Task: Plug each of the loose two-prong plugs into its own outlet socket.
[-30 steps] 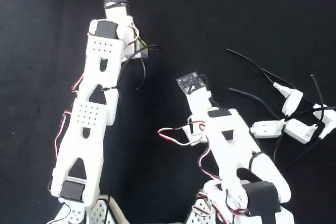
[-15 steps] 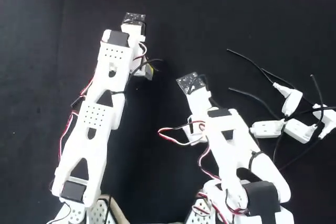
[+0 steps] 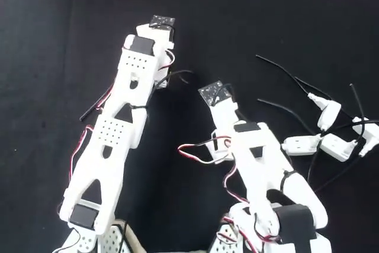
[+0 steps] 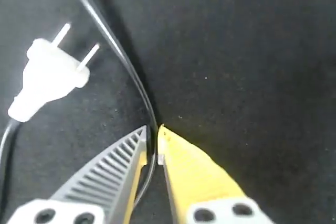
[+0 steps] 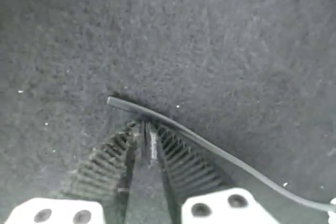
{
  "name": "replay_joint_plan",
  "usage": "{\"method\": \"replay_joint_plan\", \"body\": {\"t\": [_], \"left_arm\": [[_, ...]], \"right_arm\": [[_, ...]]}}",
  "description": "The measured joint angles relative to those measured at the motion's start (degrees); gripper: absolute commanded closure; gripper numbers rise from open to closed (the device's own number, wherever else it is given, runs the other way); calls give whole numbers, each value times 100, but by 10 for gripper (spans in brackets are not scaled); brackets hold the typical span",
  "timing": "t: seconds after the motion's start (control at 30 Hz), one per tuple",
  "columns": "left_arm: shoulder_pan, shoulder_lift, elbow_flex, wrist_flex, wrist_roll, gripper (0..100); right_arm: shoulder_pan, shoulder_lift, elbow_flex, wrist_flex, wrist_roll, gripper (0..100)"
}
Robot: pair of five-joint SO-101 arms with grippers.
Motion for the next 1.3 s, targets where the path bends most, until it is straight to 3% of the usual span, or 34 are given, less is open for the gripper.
{"method": "replay_joint_plan", "body": {"t": [0.17,0.6,0.77,1.07,1.3], "left_arm": [[0,-448,730,-9,-18,970],[-18,-2488,4413,-18,-114,968],[62,-3420,6171,-668,-422,968],[185,-7305,11077,-2673,-765,969],[-255,-10040,13864,-2769,-1837,969]], "right_arm": [[0,0,0,0,0,986],[0,0,0,0,0,986],[0,0,0,0,0,986],[0,0,0,0,0,986],[0,0,0,0,0,986]]}}
